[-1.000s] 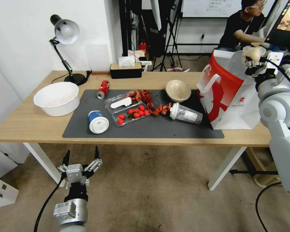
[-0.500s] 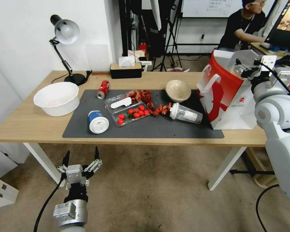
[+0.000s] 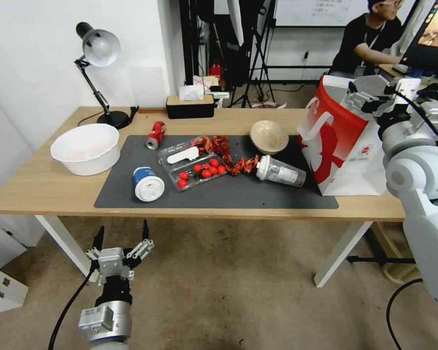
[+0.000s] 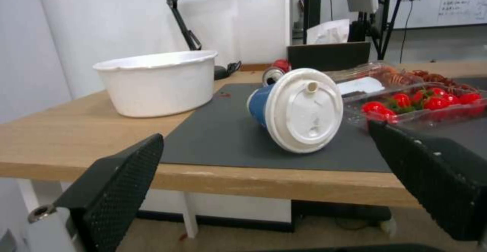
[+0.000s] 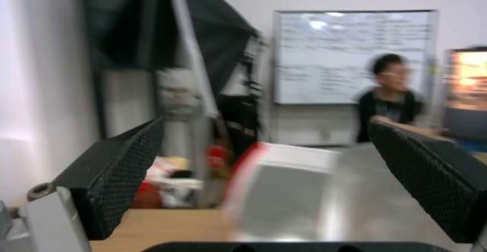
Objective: Pick up the trash from the table and place it into the takeout bag.
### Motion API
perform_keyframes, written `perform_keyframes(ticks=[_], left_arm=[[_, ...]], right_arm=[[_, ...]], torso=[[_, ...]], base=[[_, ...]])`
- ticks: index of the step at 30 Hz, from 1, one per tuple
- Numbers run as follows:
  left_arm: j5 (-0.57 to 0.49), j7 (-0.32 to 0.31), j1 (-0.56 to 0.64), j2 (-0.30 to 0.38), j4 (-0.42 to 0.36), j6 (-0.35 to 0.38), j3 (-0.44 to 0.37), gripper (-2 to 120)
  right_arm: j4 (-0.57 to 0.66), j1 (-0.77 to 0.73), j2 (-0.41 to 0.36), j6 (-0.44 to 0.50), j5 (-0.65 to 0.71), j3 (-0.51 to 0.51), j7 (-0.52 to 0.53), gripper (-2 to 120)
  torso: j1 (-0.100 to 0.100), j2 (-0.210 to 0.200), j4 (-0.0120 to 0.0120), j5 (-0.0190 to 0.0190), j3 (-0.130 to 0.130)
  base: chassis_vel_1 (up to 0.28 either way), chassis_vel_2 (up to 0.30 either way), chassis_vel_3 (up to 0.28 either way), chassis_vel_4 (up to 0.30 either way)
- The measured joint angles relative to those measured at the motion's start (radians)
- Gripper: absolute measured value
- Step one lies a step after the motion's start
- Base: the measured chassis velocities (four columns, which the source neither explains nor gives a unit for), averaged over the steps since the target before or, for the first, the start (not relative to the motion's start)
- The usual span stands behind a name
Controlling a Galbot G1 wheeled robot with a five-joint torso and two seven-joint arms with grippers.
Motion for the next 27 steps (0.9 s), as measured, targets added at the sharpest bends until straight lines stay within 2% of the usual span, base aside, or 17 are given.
perform_keyframes(ticks=[1,5,7,8,10,14,16,17,19,21,22,24,25,27], left_arm=[[0.000,0.001,0.000,0.000,-0.001,0.000,-0.001,100],[0.000,0.002,0.000,0.001,-0.001,-0.001,-0.002,100],[-0.005,0.005,-0.002,0.003,-0.001,-0.005,-0.006,100],[-0.005,0.005,-0.002,0.003,-0.001,-0.005,-0.006,100],[-0.010,0.006,-0.004,0.006,0.003,-0.008,-0.008,100],[-0.014,0.007,-0.007,0.006,0.009,-0.017,-0.008,100],[-0.017,0.009,-0.009,0.007,0.014,-0.023,-0.008,100],[-0.018,0.010,-0.010,0.009,0.018,-0.024,-0.009,100],[-0.018,0.010,-0.011,0.009,0.020,-0.025,-0.008,100],[-0.018,0.011,-0.015,0.010,0.029,-0.026,-0.006,100],[-0.018,0.011,-0.015,0.010,0.029,-0.026,-0.006,100],[-0.018,0.013,-0.019,0.009,0.036,-0.028,-0.005,100],[-0.018,0.013,-0.019,0.009,0.036,-0.028,-0.005,100],[-0.017,0.016,-0.021,0.009,0.040,-0.029,-0.002,100]], right_arm=[[0.045,-0.032,0.002,0.014,0.037,0.005,-0.027,100],[0.100,-0.086,0.006,0.040,0.058,0.009,-0.071,100],[0.167,-0.203,0.008,0.110,0.051,0.001,-0.135,100],[0.167,-0.203,0.008,0.110,0.051,0.001,-0.135,100],[0.213,-0.313,0.015,0.169,-0.005,-0.015,-0.152,100],[0.244,-0.415,0.035,0.220,-0.070,-0.017,-0.150,100],[0.262,-0.500,0.066,0.269,-0.132,-0.017,-0.146,100],[0.266,-0.572,0.098,0.328,-0.178,-0.020,-0.144,100],[0.266,-0.602,0.112,0.353,-0.197,-0.024,-0.144,100],[0.236,-0.728,0.171,0.493,-0.281,-0.049,-0.146,100],[0.236,-0.728,0.171,0.493,-0.281,-0.049,-0.146,100],[0.187,-0.800,0.212,0.629,-0.351,-0.067,-0.159,100],[0.187,-0.800,0.212,0.629,-0.351,-0.067,-0.159,100],[0.116,-0.859,0.256,0.771,-0.404,-0.086,-0.170,100]], torso=[[0.000,0.000,0.0000,0.0000,0.000],[0.000,0.000,0.0000,-0.0001,0.000],[0.000,0.000,-0.0003,0.0000,0.000],[0.000,0.000,-0.0003,0.0000,0.000],[0.000,0.000,0.0001,0.0001,0.000],[0.000,0.000,-0.0001,0.0000,0.000],[0.000,0.000,0.0000,0.0000,0.000],[0.000,0.000,0.0000,0.0000,0.000],[0.000,0.000,-0.0001,0.0000,0.000],[0.000,0.000,-0.0001,0.0001,0.000],[0.000,0.000,-0.0001,0.0001,0.000],[0.000,0.000,-0.0003,0.0000,0.000],[0.000,0.000,-0.0003,0.0000,0.000],[0.000,0.000,-0.0001,0.0001,0.000]], base=[[0.000,0.000,0.000,0.000],[0.000,0.000,0.000,0.000],[0.000,0.000,0.000,0.000],[0.000,0.000,0.000,0.000],[0.000,0.000,0.000,0.000],[0.000,0.000,0.000,0.000],[0.000,0.000,0.000,0.000],[0.000,0.000,0.000,0.000],[0.000,0.000,0.000,0.000],[0.000,0.000,0.000,0.000],[0.000,0.000,0.000,0.000],[0.000,0.000,0.000,0.000],[0.000,0.000,0.000,0.000],[0.000,0.000,0.000,0.000]])
